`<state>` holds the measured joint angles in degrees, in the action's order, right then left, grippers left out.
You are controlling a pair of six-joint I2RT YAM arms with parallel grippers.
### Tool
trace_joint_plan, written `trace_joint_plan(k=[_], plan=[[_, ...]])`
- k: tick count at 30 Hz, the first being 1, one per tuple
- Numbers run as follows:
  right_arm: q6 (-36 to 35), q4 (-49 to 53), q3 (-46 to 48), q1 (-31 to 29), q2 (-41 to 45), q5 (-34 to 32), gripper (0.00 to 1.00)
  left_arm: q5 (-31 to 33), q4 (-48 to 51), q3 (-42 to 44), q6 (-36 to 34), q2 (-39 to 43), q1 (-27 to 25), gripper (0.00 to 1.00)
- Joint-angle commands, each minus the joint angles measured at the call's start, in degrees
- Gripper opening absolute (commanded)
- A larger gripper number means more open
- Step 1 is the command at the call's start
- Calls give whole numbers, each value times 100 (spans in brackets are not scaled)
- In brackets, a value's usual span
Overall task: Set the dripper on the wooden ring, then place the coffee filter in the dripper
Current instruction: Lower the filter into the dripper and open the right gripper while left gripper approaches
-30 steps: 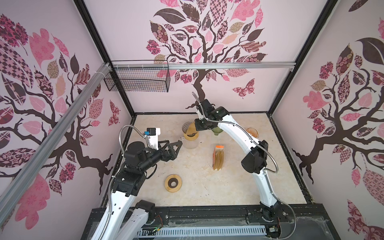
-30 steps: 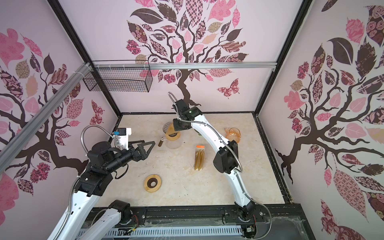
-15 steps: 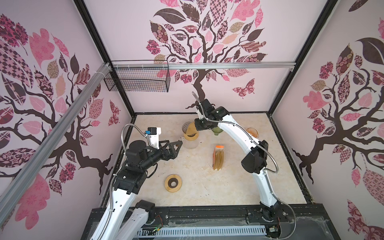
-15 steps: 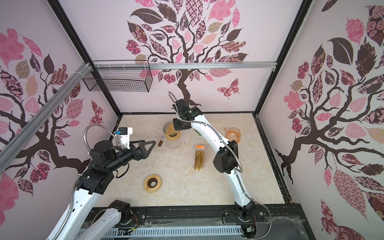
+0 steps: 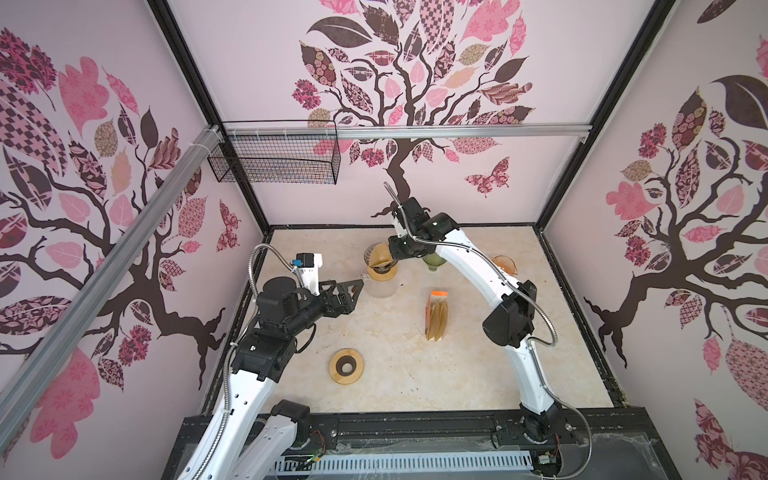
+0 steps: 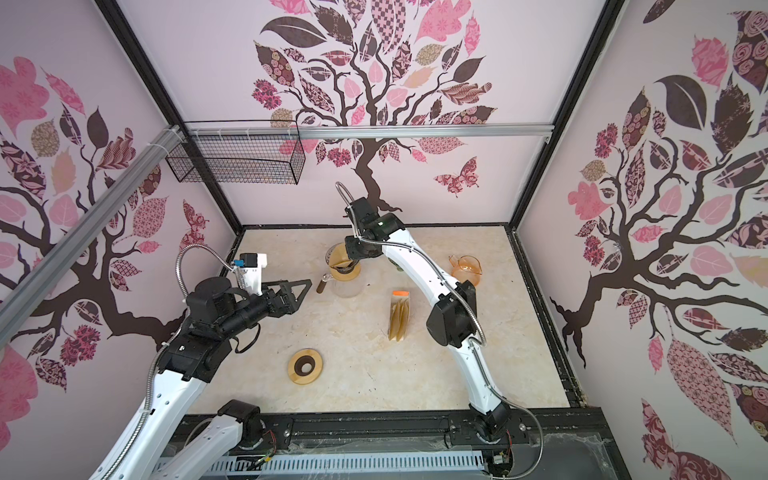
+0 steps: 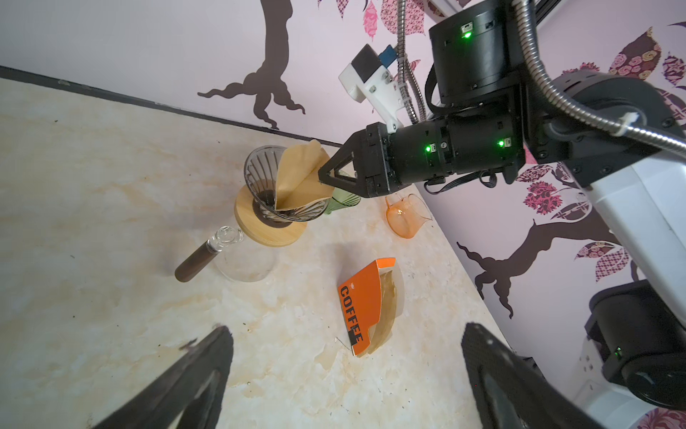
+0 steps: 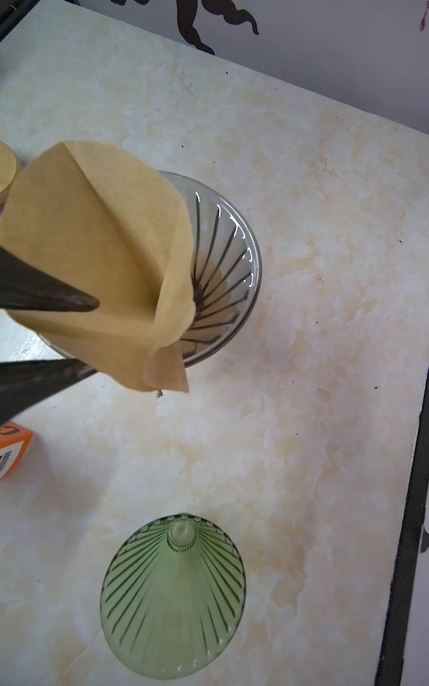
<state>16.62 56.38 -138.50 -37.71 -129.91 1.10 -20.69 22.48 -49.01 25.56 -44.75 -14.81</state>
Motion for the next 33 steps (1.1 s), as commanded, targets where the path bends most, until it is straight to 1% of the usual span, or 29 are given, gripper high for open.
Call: trace_joint_plan(k=[1,6,10,15,18,21,22,25,28,31,33], plan=[[-71,-61,-161,-40,271,40,28,244,104,17,-130,-135,42,98],[-48,-134,-143,-9,465,133,34,355,346,-382,-27,-590,45,98],[-12,-206,-47,52,685,248,41,644,651,-911,-8,-992,48,98],[101,-630,621,317,1152,571,52,798,916,-1473,-39,-1683,48,98],[147,-948,1019,488,1442,807,61,793,975,-1829,-43,-2127,44,98],[166,-1234,1358,594,1651,1010,74,775,1108,-2278,-108,-2633,35,98],[192,-1389,1636,641,1740,1138,78,752,1155,-2435,-147,-2816,38,98],[272,-1734,2083,718,1908,1280,86,705,1265,-2817,-226,-3306,22,98],[306,-2045,2496,721,2057,1287,91,716,1362,-3123,-344,-3709,-33,98],[350,-2381,2924,720,2169,1343,92,774,1475,-3443,-419,-4084,-85,98],[341,-2465,3003,722,2144,1364,93,791,1509,-3587,-397,-4297,-92,98]])
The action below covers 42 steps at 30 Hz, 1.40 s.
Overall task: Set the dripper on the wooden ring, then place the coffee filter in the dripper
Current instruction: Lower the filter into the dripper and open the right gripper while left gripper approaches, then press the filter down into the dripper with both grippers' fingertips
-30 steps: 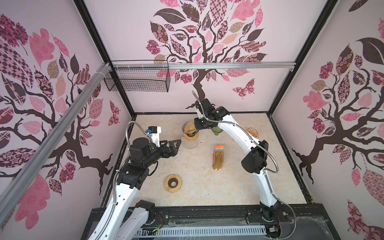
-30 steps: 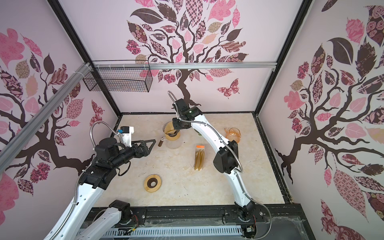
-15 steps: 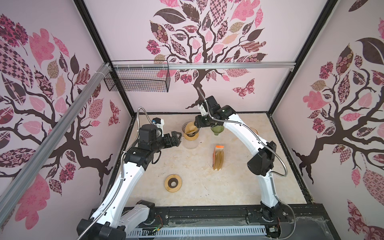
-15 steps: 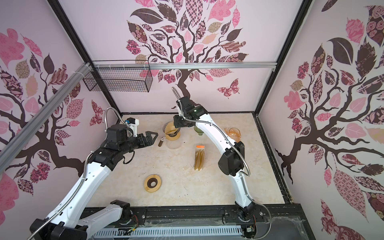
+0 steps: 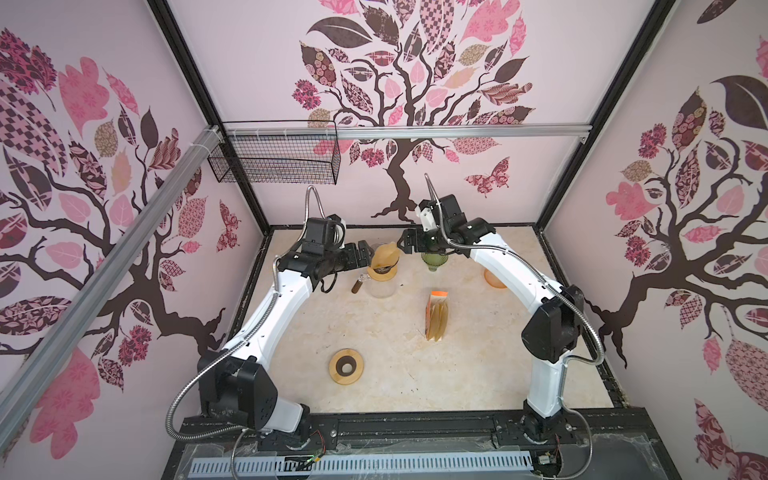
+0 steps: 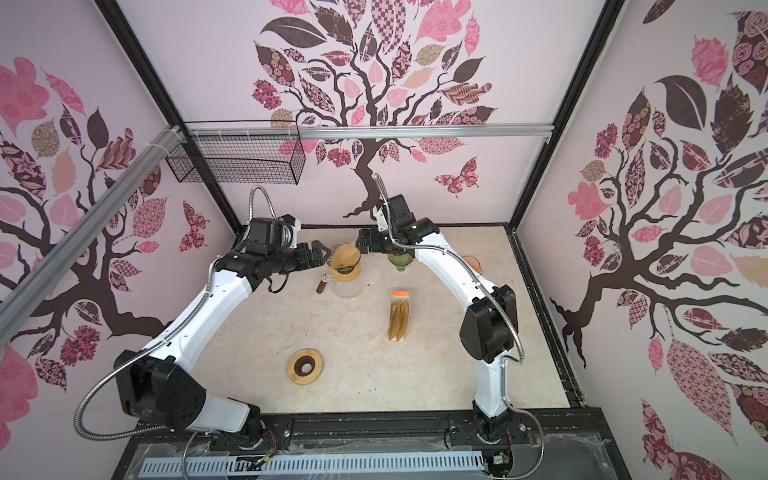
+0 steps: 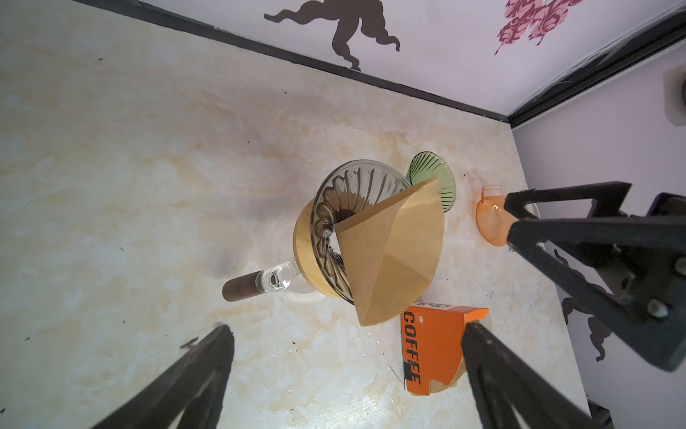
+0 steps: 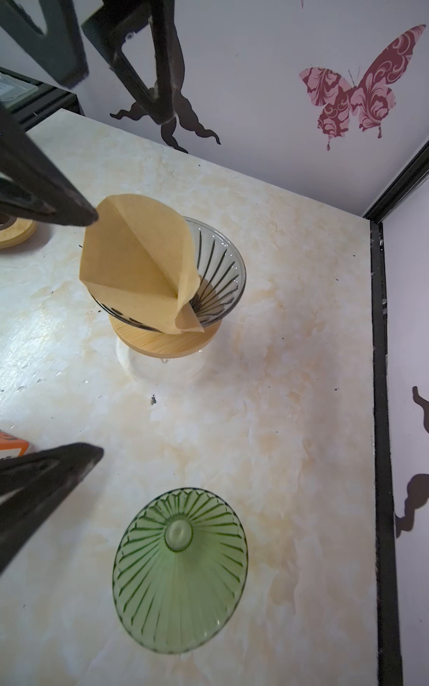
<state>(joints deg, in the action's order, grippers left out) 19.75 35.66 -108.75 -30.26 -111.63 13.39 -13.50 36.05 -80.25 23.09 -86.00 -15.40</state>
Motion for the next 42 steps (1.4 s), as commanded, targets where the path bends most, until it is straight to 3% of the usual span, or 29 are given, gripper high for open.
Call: trace_joint_plan(k=[1,22,42], plan=[[14,-369,23,-29,252,123,93,97,201,-534,-151,-272,-29,98],[-111,-235,-1,-24,-251,-134,94,329,471,-1135,29,-1290,-36,98],[-272,270,-678,-182,-870,-336,99,572,607,-1240,68,-1514,104,97]])
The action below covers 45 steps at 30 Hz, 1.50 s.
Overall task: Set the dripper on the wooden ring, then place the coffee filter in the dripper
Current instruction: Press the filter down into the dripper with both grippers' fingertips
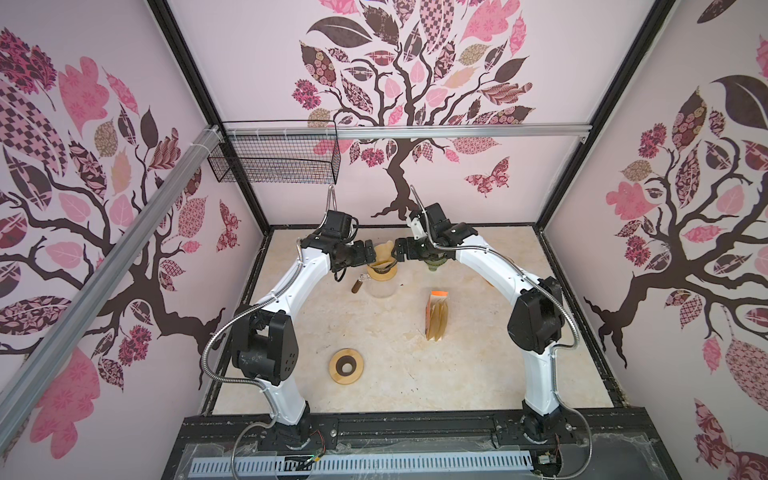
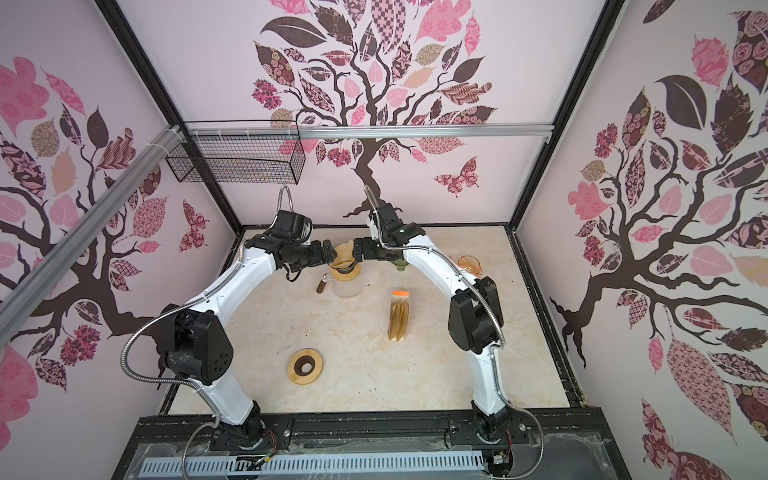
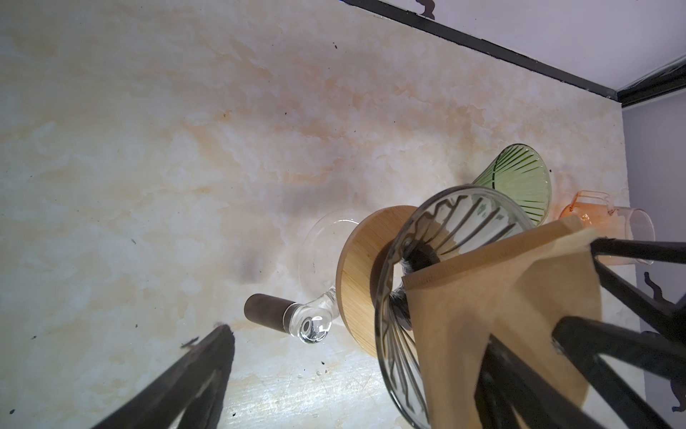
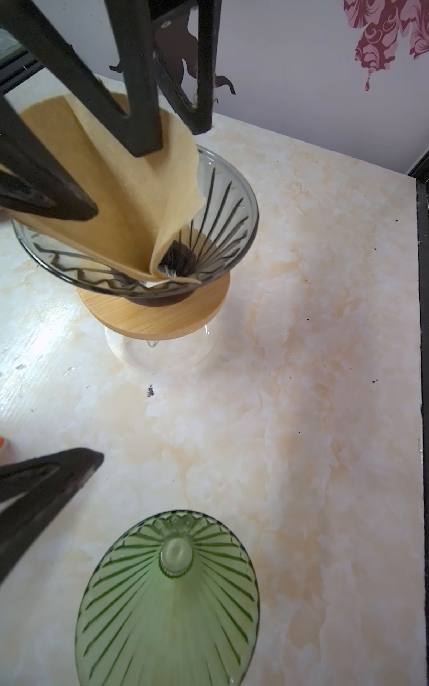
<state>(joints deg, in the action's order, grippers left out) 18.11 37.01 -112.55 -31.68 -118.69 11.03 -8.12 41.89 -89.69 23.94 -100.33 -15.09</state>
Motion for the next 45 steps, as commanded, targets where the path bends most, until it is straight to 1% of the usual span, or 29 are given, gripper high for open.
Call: trace_joint_plan(k=[1,17,45], plan=[[-109,144,-305,-45,-184,-108,100,17,21,-296,-12,-84,85,97],[-252,227,-225,-40,-254,-258,100,-118,-111,-212,65,-219,152,97],[-233,113,-26,-8,-352,-329,100,-331,-206,81,99,-315,270,97]])
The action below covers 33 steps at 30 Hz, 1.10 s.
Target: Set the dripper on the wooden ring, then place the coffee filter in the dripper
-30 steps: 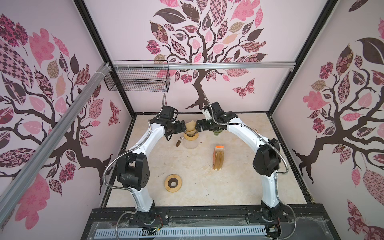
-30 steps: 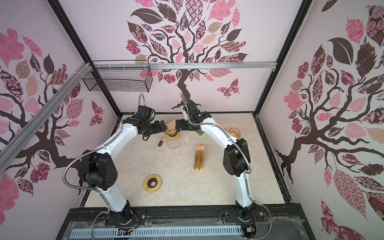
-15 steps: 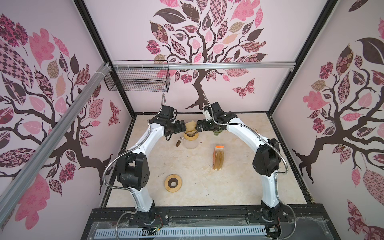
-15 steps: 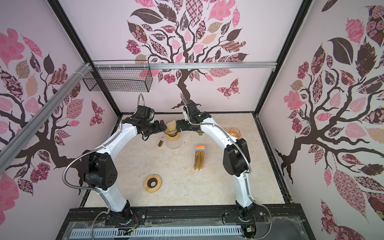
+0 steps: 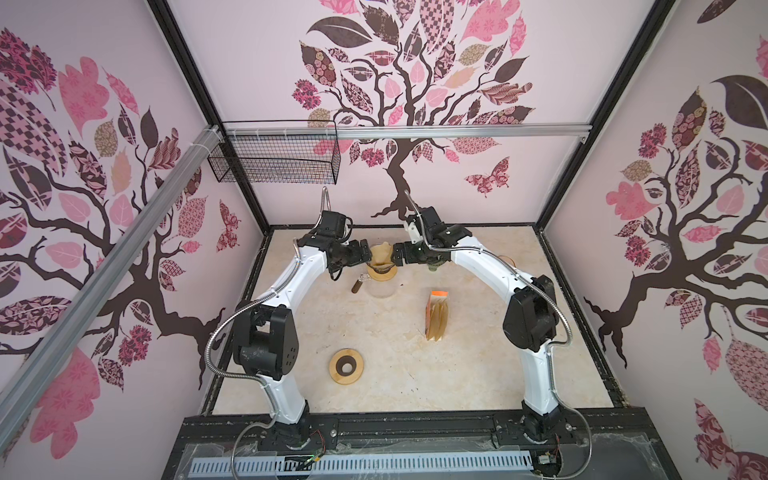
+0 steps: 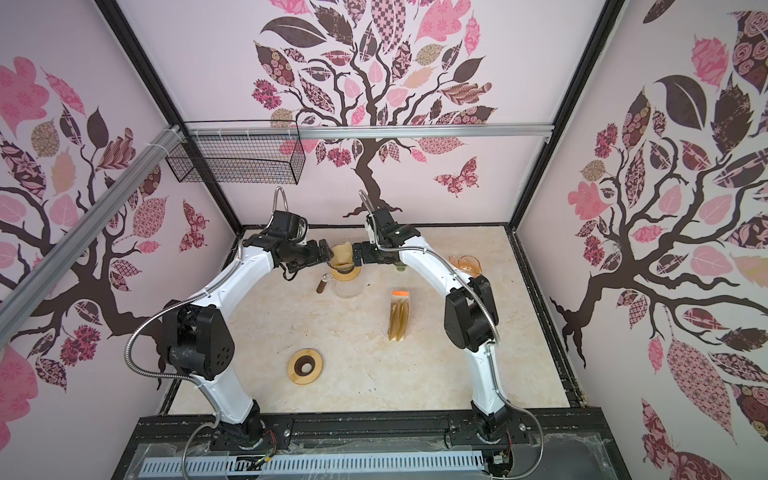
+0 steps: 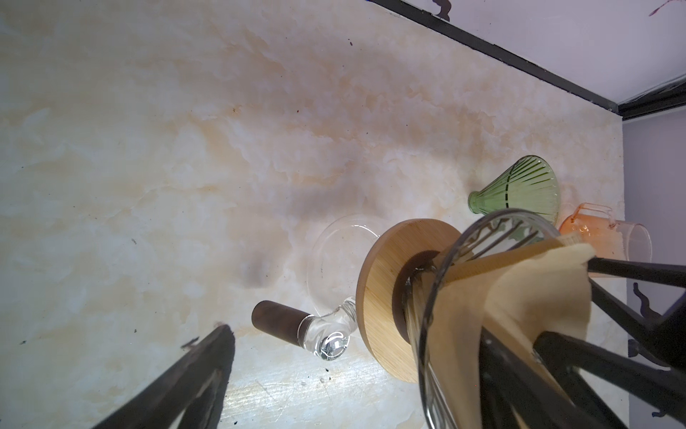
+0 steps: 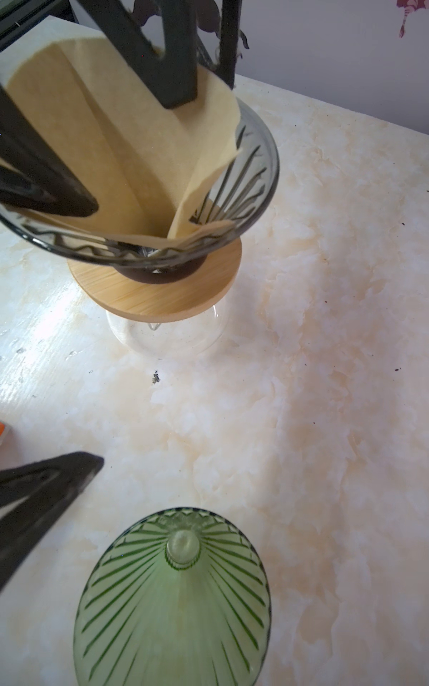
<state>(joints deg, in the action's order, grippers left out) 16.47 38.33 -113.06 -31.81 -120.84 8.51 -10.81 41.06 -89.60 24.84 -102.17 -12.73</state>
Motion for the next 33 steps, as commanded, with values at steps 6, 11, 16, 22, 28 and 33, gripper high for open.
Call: trace_joint_plan(k=[6,11,16,22,28,33], plan=[[-59,-27,37,23,-123,-72,100,-9,-112,84,20,-214,33,97],[-14,-165,158,51,-44,-95,100,115,-112,150,65,-242,27,96],[4,-250,194,56,11,-28,100,53,-194,231,75,-228,26,96],[77,-621,446,90,326,252,100,10,-315,262,144,-121,37,97],[93,-617,429,105,401,307,100,-139,-399,231,248,159,46,96],[84,-535,385,99,319,261,100,-190,-322,232,214,441,47,97]])
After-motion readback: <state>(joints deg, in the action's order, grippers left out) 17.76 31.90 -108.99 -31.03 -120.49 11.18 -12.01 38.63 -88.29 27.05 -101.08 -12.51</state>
